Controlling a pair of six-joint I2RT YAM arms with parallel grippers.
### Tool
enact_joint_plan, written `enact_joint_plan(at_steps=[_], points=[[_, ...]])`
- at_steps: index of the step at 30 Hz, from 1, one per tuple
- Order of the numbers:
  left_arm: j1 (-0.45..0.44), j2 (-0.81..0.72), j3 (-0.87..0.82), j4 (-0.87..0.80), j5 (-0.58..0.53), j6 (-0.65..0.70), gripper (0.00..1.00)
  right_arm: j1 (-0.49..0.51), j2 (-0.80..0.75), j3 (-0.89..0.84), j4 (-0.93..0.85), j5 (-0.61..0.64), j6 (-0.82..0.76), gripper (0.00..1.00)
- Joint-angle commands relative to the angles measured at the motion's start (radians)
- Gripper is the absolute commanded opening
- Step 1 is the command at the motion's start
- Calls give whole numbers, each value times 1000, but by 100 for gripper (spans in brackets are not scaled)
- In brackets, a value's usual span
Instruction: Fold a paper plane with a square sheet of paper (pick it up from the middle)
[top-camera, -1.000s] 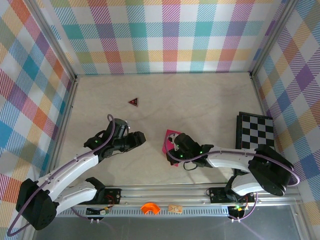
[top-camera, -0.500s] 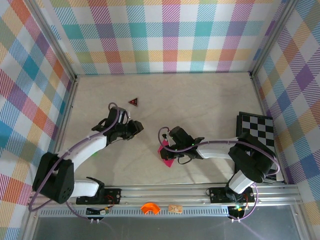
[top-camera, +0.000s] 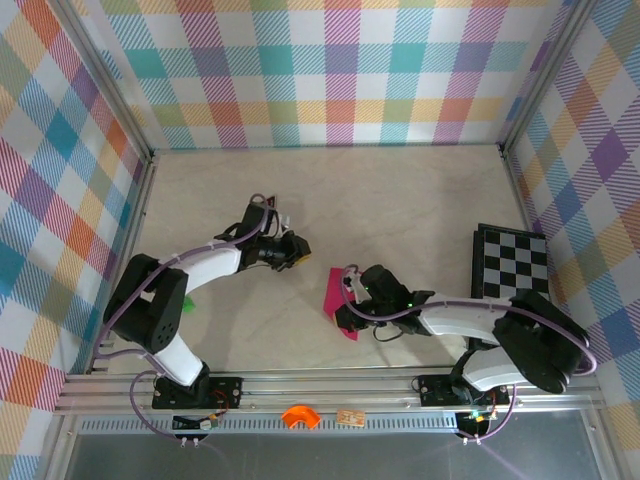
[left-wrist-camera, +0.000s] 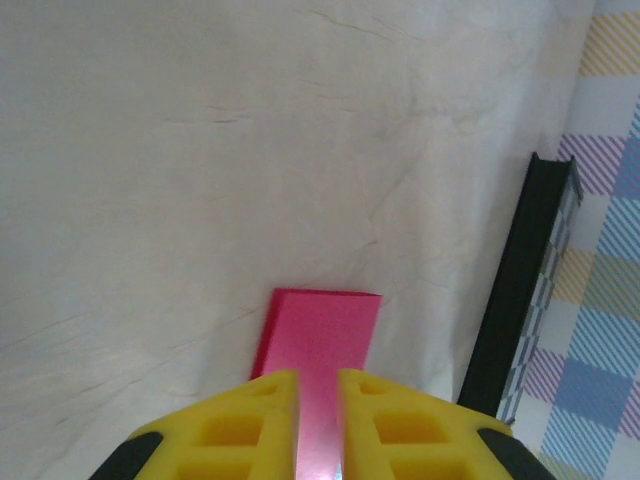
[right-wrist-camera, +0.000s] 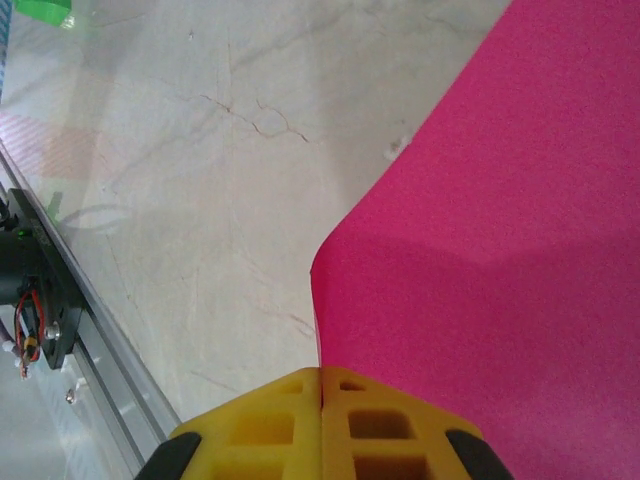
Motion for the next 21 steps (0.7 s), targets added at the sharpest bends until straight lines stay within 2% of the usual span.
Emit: enact_joint_plan(at_steps=[1,13,21], points=[[-46,42,63,1,33,40,18,-17,-56,-46,59,5,23,4],[-215,238,244,-145,25,144,13,-37,-111,-112,89,48,14,4],[-255,359,282,-222,-49,162,9,-46,-96,-104,91,17,16,4]])
